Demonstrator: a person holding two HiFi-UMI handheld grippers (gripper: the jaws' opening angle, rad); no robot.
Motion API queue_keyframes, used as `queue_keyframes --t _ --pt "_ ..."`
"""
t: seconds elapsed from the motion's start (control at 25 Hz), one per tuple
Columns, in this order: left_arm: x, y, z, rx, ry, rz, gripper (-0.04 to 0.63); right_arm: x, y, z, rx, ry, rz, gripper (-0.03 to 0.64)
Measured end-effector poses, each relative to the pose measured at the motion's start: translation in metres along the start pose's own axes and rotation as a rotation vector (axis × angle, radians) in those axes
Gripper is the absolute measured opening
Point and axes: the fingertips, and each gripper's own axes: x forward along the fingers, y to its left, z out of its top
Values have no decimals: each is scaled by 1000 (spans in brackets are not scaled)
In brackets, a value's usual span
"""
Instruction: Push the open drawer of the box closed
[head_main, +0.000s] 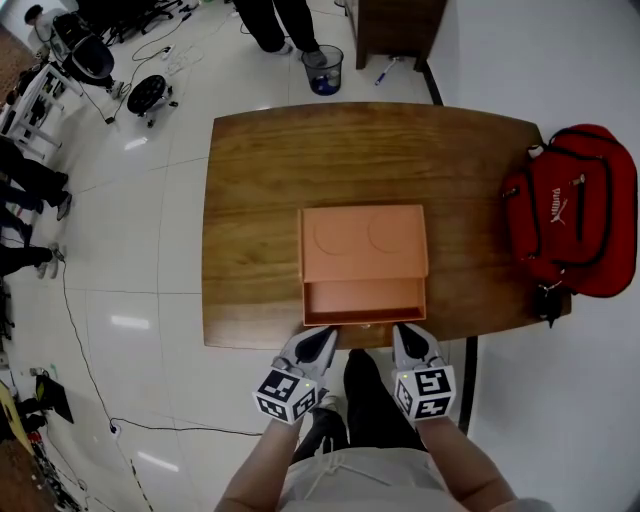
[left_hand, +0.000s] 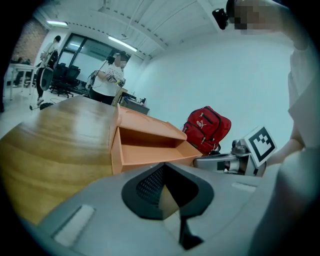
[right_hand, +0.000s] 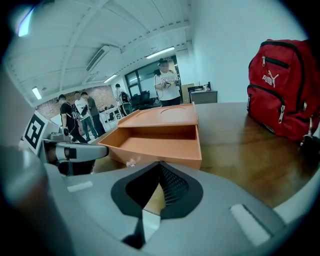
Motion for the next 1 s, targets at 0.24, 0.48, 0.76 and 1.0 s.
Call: queue_keyframes --t 0.24,0.48,0.76,1.0 --pt "13 17 19 -77 -41 40 6 18 -9 20 16 -23 3 4" --pt "30 32 37 -116 -74 55 6 36 -17 40 -21 -38 3 3" --pt "39 43 52 -144 -84 71 6 49 -21 54 -30 -32 8 3" --pt "40 45 53 -139 -78 54 6 52 -27 52 -45 -10 -5 4"
